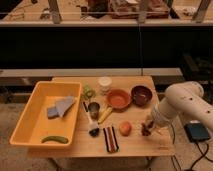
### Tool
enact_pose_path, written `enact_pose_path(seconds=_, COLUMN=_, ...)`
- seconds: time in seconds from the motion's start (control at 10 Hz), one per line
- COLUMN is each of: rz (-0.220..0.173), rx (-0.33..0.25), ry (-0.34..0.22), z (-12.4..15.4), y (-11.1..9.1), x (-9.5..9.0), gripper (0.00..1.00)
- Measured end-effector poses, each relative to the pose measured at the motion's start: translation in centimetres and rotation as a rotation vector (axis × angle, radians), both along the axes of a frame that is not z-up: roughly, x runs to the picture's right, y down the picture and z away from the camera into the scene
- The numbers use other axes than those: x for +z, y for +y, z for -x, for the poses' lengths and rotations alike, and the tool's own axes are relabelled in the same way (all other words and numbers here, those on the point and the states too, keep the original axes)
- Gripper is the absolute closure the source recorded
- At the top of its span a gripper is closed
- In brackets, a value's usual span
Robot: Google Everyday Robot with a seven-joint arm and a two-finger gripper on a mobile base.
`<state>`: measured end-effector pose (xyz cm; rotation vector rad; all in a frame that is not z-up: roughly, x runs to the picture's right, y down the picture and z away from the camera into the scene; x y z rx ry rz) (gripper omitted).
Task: Place grapes in table surface
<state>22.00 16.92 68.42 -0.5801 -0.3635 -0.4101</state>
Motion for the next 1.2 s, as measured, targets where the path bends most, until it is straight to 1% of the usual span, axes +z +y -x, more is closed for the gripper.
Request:
enact_pose_path(seconds=0.1, rz=0.017, rx=0.001, ry=0.012, z=-0.31, y=0.12, x=-0.02, gripper=0.71)
enact_pose_path(seconds=0.2, rz=0.031, rx=0.009, ry=0.018, z=-0.55, y=0.19, x=0.19, gripper=0.57)
enact_pose_path(seconds=0.3, rz=0.036, rx=0.013, ry=0.02, z=-0.63, y=0.22, x=0.33, gripper=0.49)
enact_pose_path(seconds=0.5, rz=0.043, rx=0.02, ry=0.026, z=-0.79, y=0.24, x=0.52, gripper=0.29)
enact_pose_path(seconds=0.6, rz=0.042, rx=0.021, ry=0.029, z=-0.89, y=0.27, x=0.55, gripper=0.22)
enact_pose_path(seconds=0.7, rz=0.041, rx=0.022, ry=0.03, z=-0.94, y=0.25, x=0.55, gripper=0.2)
enact_pose_path(seconds=1.2, rz=0.039, rx=0.022, ry=0.028, z=-0.87, y=0.24, x=0.59, gripper=0.2)
